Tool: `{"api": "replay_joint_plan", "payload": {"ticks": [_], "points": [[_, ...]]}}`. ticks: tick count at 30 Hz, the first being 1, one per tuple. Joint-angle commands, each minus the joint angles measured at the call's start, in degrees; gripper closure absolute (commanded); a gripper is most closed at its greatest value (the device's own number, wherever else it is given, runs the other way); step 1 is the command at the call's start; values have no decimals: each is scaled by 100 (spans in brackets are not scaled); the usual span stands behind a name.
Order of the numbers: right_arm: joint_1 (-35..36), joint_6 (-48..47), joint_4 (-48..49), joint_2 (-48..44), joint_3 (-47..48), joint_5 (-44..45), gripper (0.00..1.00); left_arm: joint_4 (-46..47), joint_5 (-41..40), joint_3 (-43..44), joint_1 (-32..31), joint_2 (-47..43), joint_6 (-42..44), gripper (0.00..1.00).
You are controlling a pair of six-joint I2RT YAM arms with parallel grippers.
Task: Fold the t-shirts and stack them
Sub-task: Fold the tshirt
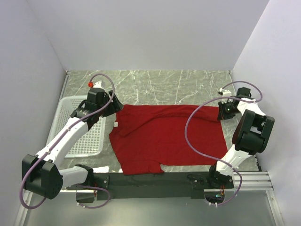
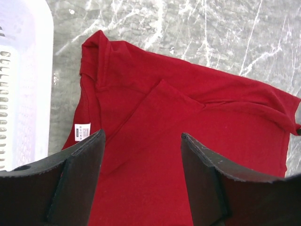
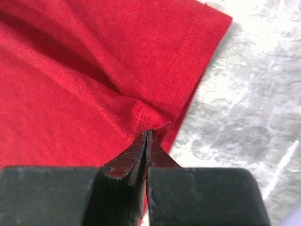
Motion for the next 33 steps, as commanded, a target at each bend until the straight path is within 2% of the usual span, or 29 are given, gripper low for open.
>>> {"api": "replay_joint_plan", "payload": {"ticks": [1,3,8,12,16,21,27,33], "points": [[-94,-283,109,-243,-85,247,96,223,207,-10,17,-49,119,29],[-112,-284,162,-243,-85,369,93,266,268,-36,17,-22,127,30],[-200,-179,136,-243,2,379,75,380,619,-36,17,127,250,30],[-305,-143,-22,-392,126,72,68,529,1102,-45,0,346,382,30],[-332,-169,-399,-515,257,-525,66,627,1542,-19,-201,636,549,31],[-165,-56,-673,-524,267,-1465,66,408,1219,411,-650,1417,751,32],[81,322,-436,-506,-102,-1634,66,179,569,1026,-879,2429,910,32],[116,446,-286,-594,-357,-1687,65,91,435,1861,-914,3440,1129,33]]}}
